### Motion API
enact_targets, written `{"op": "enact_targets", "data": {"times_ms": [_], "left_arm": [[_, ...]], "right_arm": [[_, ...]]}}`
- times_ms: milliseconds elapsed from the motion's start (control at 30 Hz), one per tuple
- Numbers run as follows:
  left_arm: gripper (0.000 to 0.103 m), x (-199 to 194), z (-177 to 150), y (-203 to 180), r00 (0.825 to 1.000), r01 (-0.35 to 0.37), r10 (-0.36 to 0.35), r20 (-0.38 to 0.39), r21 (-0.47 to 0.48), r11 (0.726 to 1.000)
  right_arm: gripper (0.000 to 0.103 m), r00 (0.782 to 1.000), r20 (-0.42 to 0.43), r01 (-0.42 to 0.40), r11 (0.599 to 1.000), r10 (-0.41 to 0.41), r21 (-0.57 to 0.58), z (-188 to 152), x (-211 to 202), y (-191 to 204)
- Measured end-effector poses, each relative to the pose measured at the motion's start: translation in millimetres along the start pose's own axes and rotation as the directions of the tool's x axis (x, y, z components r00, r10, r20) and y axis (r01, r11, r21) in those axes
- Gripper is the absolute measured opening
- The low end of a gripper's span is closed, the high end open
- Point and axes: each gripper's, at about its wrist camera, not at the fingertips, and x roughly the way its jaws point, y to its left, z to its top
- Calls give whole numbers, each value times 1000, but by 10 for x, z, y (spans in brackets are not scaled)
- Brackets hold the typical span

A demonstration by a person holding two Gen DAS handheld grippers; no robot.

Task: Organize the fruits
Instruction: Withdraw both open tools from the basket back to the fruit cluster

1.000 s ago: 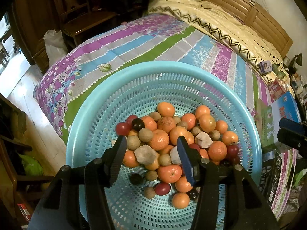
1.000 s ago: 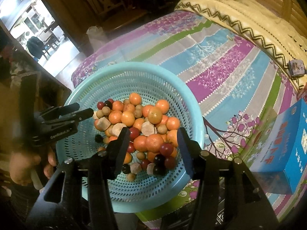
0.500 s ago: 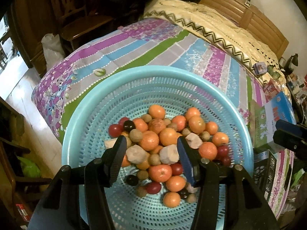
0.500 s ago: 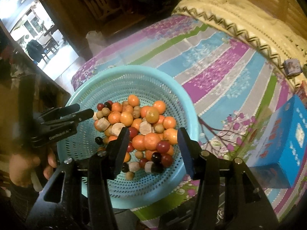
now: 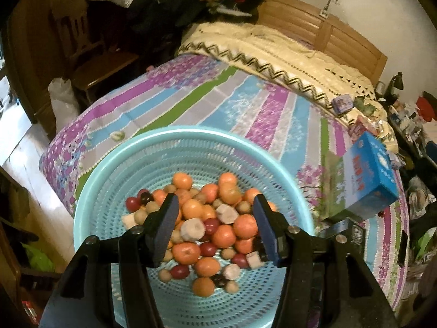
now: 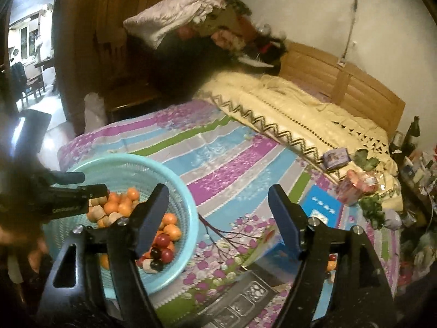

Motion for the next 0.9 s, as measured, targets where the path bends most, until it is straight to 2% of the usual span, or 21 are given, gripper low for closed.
{"op": "enact_targets", "data": {"times_ms": [200, 233, 267, 300, 367, 400, 467, 567, 633, 667, 767, 800, 900], "left_arm": [[60, -144, -13, -286, 1000, 17, -18, 26, 39, 999], [62, -185, -32, -360, 999, 25, -27, 46, 49, 998], [70, -234, -58, -430, 996, 32, -37, 76, 64, 997], [79, -301, -102, -530, 991, 40, -50, 121, 86, 996], [90, -434, -221, -766, 972, 79, -106, 208, 135, 988], [93, -478, -282, -900, 962, 105, -140, 235, 158, 982], [94, -520, -431, -1265, 941, 162, -218, 260, 223, 961], [94, -515, -597, -1775, 918, 236, -317, 237, 316, 919], [94, -498, -746, -2201, 894, 301, -398, 205, 381, 874], [94, -470, -831, -2430, 883, 335, -433, 179, 407, 850], [94, -325, -1061, -2969, 865, 404, -492, 100, 446, 799], [94, -204, -1158, -3191, 859, 432, -508, 59, 448, 783], [94, 139, -1340, -3590, 849, 490, -527, -29, 413, 768]], "right_arm": [[79, 1000, 13, 6, 999, -6, 37, -125, -133, -190], [79, 1000, 28, -1, 999, 0, 52, -189, -191, -238], [82, 999, 51, -1, 997, -3, 73, -283, -262, -314], [90, 997, 74, 6, 995, -14, 103, -412, -327, -391], [96, 994, 103, 20, 985, -38, 173, -763, -446, -578], [96, 994, 102, 27, 980, -48, 197, -907, -484, -656], [96, 994, 75, 55, 967, -76, 250, -1319, -556, -862], [96, 991, 22, 120, 946, -132, 303, -1827, -677, -1145], [95, 987, -30, 159, 925, -159, 346, -2172, -760, -1366], [95, 984, -62, 180, 911, -169, 371, -2336, -785, -1494], [94, 971, -144, 236, 860, -191, 452, -2747, -857, -1853], [91, 967, -164, 250, 840, -193, 481, -2859, -869, -1968], [86, 963, -201, 261, 787, -177, 558, -3141, -874, -2250]]}}
